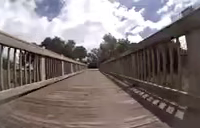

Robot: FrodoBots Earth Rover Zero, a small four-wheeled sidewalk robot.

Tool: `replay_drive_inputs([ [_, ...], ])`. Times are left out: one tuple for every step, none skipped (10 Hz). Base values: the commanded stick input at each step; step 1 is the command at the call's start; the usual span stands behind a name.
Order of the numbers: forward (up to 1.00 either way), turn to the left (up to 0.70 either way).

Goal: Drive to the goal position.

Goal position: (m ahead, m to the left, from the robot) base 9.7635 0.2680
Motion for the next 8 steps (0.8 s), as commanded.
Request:
replay_drive_inputs([
  [0.85, 0.0],
  [0.85, 0.0],
  [0.85, 0.0],
  [0.85, 0.0],
  [0.85, 0.0],
  [0.85, 0.0],
  [0.85, 0.0],
  [0.85, 0.0],
])
